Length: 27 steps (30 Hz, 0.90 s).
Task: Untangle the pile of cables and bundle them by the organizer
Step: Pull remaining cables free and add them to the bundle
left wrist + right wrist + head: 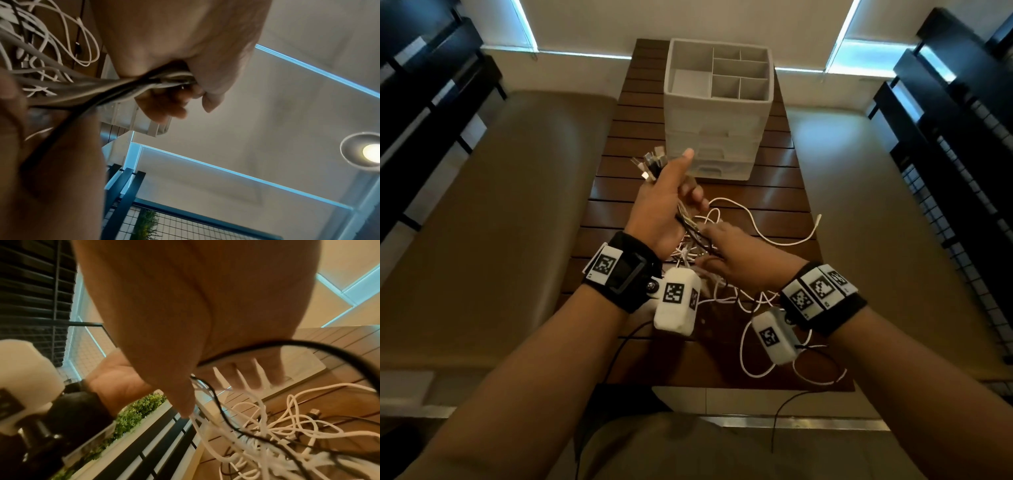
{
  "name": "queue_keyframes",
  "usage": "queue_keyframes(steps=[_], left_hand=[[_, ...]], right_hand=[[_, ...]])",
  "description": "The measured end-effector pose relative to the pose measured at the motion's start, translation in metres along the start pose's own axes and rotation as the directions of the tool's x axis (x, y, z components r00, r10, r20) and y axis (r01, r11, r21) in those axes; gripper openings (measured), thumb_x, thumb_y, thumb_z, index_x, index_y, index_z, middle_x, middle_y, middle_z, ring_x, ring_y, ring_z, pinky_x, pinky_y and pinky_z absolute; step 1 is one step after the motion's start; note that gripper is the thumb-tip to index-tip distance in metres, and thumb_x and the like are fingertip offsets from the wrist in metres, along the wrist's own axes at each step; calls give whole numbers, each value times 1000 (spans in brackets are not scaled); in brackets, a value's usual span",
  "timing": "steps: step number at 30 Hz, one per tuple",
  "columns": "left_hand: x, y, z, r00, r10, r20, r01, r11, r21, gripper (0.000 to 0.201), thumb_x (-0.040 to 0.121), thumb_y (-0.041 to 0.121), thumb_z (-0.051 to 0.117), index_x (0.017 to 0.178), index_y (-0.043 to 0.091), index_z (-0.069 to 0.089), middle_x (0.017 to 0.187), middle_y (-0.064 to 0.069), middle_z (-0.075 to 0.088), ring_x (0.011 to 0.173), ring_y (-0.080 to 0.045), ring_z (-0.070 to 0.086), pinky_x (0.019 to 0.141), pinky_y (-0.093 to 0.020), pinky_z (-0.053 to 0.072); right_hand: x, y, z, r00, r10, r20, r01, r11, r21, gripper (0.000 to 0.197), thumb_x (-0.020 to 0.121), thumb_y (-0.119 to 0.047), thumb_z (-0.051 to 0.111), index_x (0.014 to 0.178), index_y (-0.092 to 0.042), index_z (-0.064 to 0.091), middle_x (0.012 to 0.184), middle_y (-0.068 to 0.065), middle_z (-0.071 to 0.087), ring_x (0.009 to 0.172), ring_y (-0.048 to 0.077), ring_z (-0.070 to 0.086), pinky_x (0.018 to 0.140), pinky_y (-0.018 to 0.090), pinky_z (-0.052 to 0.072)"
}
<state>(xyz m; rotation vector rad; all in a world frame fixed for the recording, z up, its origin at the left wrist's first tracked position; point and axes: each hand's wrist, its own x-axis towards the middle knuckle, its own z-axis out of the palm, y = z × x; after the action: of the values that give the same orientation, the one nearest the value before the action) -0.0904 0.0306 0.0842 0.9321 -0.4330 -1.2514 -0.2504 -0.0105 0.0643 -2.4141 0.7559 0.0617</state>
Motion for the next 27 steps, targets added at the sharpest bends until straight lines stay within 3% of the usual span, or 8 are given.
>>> queue_keyframes(steps=[1,3,6,8,12,18,22,27], left_hand=[[-1,2,-2,1000,-14,22,15,999,-47,45,102,35,68,65,21,46,61,1,32,52,-11,40,53,-26,42],[-3,8,-3,998,-10,67,16,996,-91,48,104,32,62,62,22,40,54,5,28,43,-8,27,41,-21,26],[-8,19,3,996,-12,93,20,996,-86,52,105,24,58,59,24,34,49,8,24,38,-7,19,35,-20,20],[-12,28,4,996,-11,84,17,997,-75,55,104,22,58,56,24,31,48,8,21,37,-8,16,33,-21,20],[-21,54,-3,996,48,77,-42,996,-83,57,104,23,56,52,26,32,45,9,19,35,-7,16,32,-20,19],[-26,80,-15,991,94,92,-92,995,-32,58,104,26,56,51,25,33,44,9,21,36,-6,17,33,-20,21],[-22,76,-17,995,63,73,-62,998,-8,59,104,24,54,51,26,28,44,10,18,36,-7,14,32,-20,19],[-21,65,-27,999,38,20,-39,999,18,58,104,22,54,53,27,25,44,10,17,36,-7,12,33,-21,15]], right_hand=[[2,-2,1,996,-41,-81,45,998,44,68,97,-35,70,154,-18,39,149,7,49,133,18,47,113,35,40],[8,-9,6,970,-108,-216,145,976,162,61,90,-31,78,143,-18,50,139,1,59,125,11,55,106,26,44],[15,-15,17,965,-49,-257,130,942,309,23,91,-22,78,104,-6,69,94,7,73,83,14,68,78,39,56],[15,-8,17,959,-30,-283,119,946,303,20,93,-26,76,88,-7,71,76,8,68,66,13,60,66,42,51],[-3,23,-1,968,75,-239,-10,964,264,28,92,-45,75,86,-18,76,72,3,70,63,16,65,57,30,48],[-46,67,-10,963,194,-185,-152,964,219,23,92,-47,73,82,-27,78,61,-6,63,51,1,51,51,15,37],[-55,87,-10,961,239,-138,-236,971,38,27,94,-45,73,70,-33,66,59,-8,62,52,2,54,54,20,38],[-57,113,-7,933,318,-166,-348,915,-203,29,92,-54,70,85,-27,76,70,-7,68,66,13,64,58,27,48]])
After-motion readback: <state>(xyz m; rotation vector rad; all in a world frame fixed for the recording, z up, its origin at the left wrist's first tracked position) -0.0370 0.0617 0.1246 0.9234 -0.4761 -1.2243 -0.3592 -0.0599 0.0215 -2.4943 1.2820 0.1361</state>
